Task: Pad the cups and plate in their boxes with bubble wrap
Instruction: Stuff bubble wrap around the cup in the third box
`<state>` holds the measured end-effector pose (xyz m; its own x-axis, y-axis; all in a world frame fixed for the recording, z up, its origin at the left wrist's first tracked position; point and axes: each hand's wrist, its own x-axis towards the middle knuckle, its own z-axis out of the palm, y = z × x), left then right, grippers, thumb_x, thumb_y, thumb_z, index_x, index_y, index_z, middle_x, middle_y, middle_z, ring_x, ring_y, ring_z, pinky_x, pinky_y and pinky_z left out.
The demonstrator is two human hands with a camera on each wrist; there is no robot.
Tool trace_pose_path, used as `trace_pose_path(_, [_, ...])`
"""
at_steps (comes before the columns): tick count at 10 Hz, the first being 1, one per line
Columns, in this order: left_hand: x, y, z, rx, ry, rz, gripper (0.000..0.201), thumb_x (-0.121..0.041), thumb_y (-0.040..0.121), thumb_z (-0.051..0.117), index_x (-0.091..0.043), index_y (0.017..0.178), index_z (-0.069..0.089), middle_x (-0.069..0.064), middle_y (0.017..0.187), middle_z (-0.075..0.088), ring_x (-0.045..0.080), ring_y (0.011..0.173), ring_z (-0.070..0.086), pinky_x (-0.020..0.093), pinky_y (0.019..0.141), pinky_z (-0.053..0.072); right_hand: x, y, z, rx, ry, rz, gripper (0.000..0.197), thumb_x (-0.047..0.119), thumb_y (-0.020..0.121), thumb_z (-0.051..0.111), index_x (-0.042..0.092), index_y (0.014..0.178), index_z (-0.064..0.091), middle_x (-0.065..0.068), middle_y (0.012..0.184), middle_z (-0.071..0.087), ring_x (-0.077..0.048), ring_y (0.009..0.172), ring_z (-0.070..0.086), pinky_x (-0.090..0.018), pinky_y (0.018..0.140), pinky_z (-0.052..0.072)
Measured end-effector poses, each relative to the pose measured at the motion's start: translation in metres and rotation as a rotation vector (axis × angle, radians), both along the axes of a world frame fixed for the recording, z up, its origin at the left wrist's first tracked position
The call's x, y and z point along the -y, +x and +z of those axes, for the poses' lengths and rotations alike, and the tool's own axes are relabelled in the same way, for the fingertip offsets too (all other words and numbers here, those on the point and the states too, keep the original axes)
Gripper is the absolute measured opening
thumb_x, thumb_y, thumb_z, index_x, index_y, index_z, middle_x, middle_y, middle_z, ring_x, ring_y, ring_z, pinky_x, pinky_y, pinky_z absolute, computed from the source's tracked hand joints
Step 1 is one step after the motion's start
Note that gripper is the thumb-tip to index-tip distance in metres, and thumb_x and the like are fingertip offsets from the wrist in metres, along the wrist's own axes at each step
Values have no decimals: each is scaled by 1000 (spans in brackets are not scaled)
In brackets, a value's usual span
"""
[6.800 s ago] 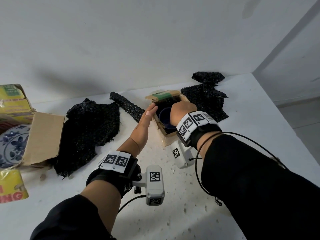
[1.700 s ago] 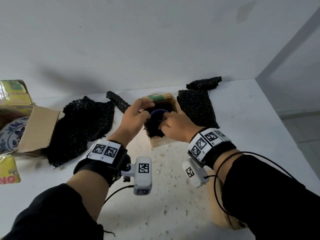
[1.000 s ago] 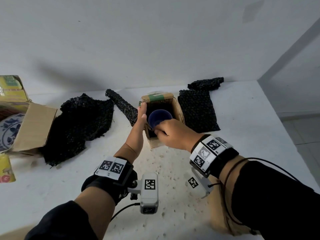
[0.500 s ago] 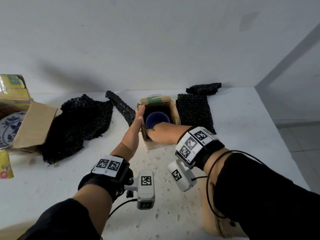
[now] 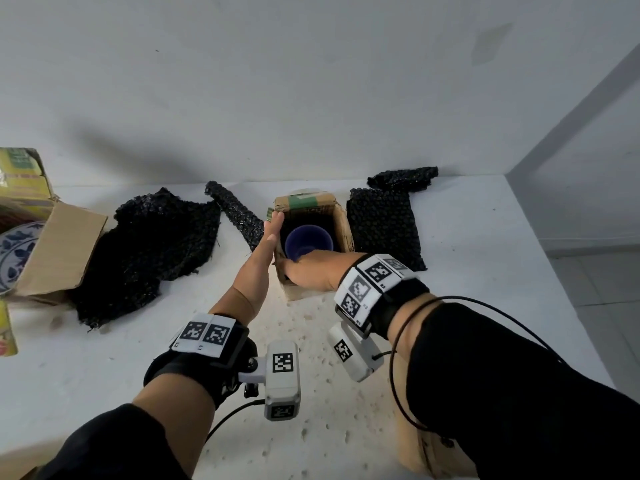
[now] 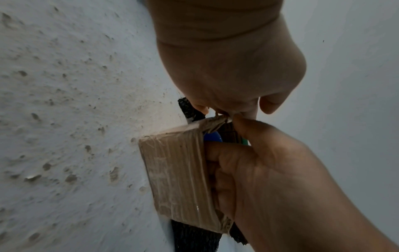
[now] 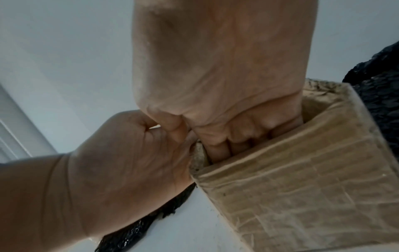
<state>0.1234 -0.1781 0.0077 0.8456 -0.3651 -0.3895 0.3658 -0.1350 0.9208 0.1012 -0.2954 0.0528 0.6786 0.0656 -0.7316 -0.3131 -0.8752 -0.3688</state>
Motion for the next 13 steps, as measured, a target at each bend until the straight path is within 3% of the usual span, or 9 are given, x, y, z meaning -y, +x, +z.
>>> trace_pose_path(2, [-3, 6, 14, 154, 68, -16, 41, -35, 101, 31, -28, 139, 42, -7, 150, 34, 8, 141, 25, 28, 114, 18, 24, -4, 13, 148, 141, -23, 56, 43, 101, 22, 6, 129, 53, -14, 130, 53, -26, 118, 48, -30, 95, 32])
trace_pose_path(3, [10, 7, 29, 347, 201, 177, 39, -38, 89, 36, -28, 117, 61, -10, 118, 61, 13, 121, 52, 34, 105, 36, 48, -2, 24, 252, 319, -110, 40, 33, 101, 33, 12, 113, 65, -6, 113, 66, -19, 108, 57, -30, 97, 42])
trace_pose_path(4, [37, 8, 46, 535, 364, 158, 40, -35, 89, 38, -25, 122, 59, -10, 120, 62, 12, 116, 54, 42, 105, 38, 82, 8, 29, 405, 352, -191, 30, 28, 99, 41, 15, 103, 68, -1, 95, 70, -15, 92, 65, -35, 90, 51])
trace_pose_path(5, [74, 17, 59, 574, 376, -9, 38, -25, 95, 48, -24, 133, 50, -11, 133, 52, 5, 121, 46, 22, 98, 34, 125, 17, 28, 542, 252, -249, 21, 21, 94, 49, 14, 100, 69, 2, 94, 70, -15, 90, 65, -36, 92, 50])
trace_pose_path(6, [117, 33, 63, 632, 413, -186, 41, -23, 95, 50, -24, 135, 46, -9, 139, 46, 8, 130, 38, 17, 97, 26, 169, 23, 17, 613, 134, -295, 19, 19, 92, 53, 19, 104, 67, 2, 102, 68, -14, 98, 62, -30, 93, 47])
trace_pose_path(8, [191, 65, 40, 646, 581, -380, 44, -24, 91, 52, -25, 134, 46, -4, 139, 47, 15, 124, 46, 24, 94, 36, 237, 37, -17, 635, -91, -282, 40, 15, 88, 52, 22, 127, 53, -1, 133, 49, -19, 118, 49, -34, 95, 43])
trace_pose_path(10, [236, 85, 4, 575, 734, -505, 57, -23, 87, 54, -26, 140, 36, -3, 144, 41, 20, 127, 44, 33, 100, 40, 271, 52, -56, 689, -309, -121, 56, 16, 84, 54, 19, 138, 40, -2, 144, 38, -26, 132, 32, -45, 97, 41])
trace_pose_path(12, [250, 96, -20, 515, 838, -645, 74, -26, 86, 54, -26, 148, 14, 6, 149, 33, 31, 131, 38, 44, 100, 38, 273, 56, -88, 583, -425, -67, 63, 25, 88, 50, 28, 146, 25, -10, 135, 44, -34, 121, 41, -44, 93, 37])
trace_pose_path(13, [252, 99, -26, 536, 892, -648, 70, -29, 88, 52, -27, 148, 17, 7, 147, 33, 30, 132, 35, 45, 101, 37, 271, 51, -99, 715, -485, -97, 49, 18, 88, 50, 26, 135, 45, -13, 112, 56, -35, 102, 52, -43, 85, 35])
